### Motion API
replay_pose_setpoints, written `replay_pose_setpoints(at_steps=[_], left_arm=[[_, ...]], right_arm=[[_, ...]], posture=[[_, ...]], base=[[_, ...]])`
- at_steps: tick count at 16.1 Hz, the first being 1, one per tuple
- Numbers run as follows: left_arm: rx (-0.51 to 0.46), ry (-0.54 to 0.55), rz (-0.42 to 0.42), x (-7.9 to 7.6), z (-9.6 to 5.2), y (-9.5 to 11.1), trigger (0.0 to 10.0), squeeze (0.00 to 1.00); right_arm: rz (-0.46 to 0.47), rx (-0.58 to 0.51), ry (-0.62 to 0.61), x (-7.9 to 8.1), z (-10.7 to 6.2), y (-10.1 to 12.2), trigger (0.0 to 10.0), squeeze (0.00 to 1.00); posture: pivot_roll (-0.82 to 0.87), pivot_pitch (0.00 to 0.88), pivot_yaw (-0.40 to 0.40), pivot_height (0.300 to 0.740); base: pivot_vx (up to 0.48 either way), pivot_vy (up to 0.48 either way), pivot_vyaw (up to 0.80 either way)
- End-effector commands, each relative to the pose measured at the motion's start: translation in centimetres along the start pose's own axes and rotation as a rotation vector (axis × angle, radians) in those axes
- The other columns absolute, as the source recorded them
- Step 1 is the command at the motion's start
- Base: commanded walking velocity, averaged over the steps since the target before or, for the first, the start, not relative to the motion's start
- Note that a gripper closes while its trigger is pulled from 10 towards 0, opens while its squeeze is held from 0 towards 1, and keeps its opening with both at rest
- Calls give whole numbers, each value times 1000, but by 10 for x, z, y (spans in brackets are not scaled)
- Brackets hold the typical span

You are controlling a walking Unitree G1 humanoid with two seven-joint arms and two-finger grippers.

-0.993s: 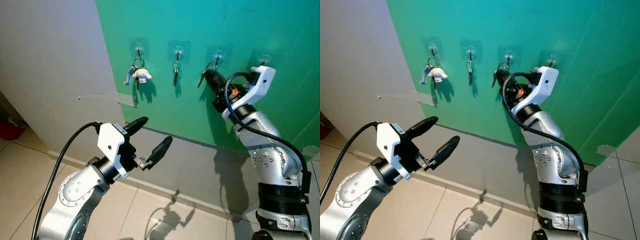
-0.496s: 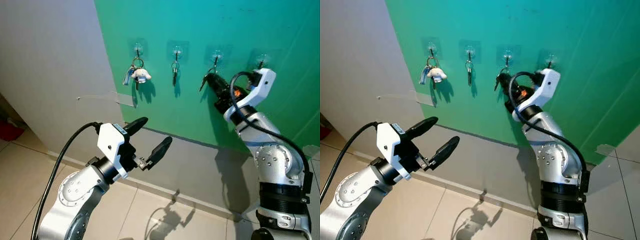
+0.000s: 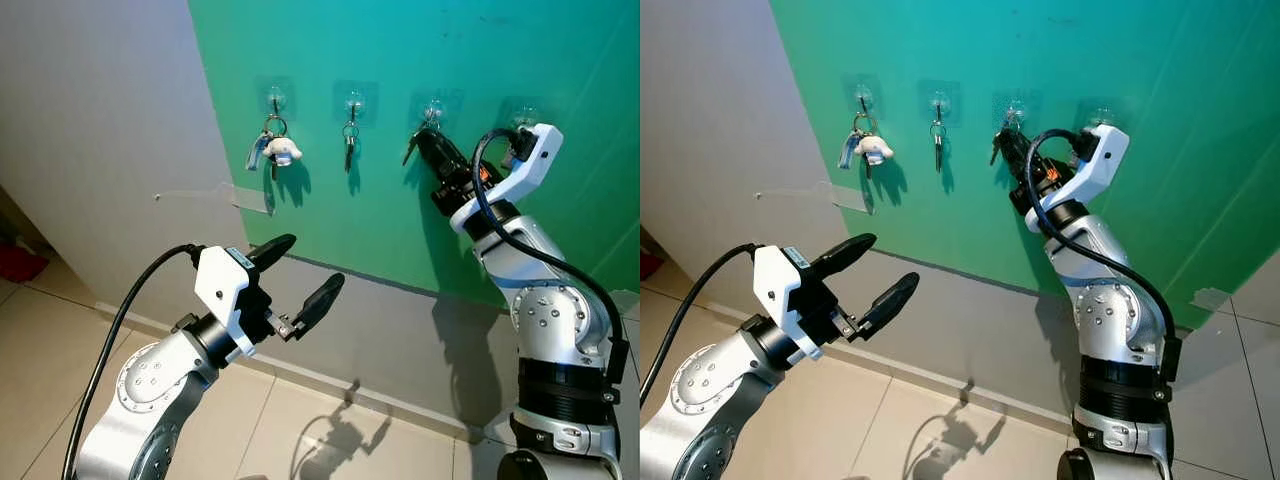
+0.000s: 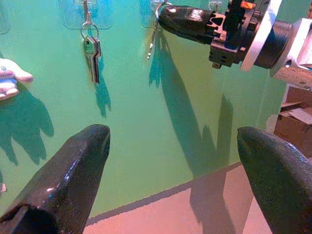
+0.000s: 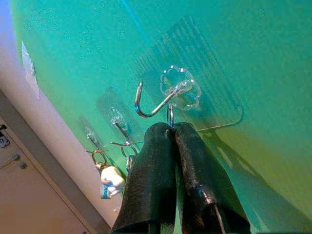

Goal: Hang keys on a hook

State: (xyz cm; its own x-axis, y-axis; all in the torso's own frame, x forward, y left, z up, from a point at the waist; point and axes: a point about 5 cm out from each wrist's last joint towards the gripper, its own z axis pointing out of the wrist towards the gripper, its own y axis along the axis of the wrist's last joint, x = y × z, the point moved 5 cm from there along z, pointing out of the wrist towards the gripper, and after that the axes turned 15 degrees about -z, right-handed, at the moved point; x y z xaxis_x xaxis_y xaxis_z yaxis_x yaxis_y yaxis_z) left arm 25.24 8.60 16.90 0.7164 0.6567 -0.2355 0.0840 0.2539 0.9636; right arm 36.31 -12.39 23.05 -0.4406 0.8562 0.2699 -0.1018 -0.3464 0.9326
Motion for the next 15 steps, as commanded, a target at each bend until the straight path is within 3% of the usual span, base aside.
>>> replay_pose_setpoints(at_steps=[1,9,15], left_arm=[[2,-21,5,-4,1,2,10000,0],[12,-23,6,-5,1,-1,10000,0],[20,-29,4,-6,1,-2,10000,0]], right_arm=[[9,-31,-3,0,1,8,10000,0],[23,7,5,1,-3,-3,10000,0],[50,43,-42,-2,-20,-22,10000,0]], posture=[[20,0,45,740],[19,0,41,740],[13,0,48,740]], base=[[0,0,0],[0,0,0],[0,0,0]])
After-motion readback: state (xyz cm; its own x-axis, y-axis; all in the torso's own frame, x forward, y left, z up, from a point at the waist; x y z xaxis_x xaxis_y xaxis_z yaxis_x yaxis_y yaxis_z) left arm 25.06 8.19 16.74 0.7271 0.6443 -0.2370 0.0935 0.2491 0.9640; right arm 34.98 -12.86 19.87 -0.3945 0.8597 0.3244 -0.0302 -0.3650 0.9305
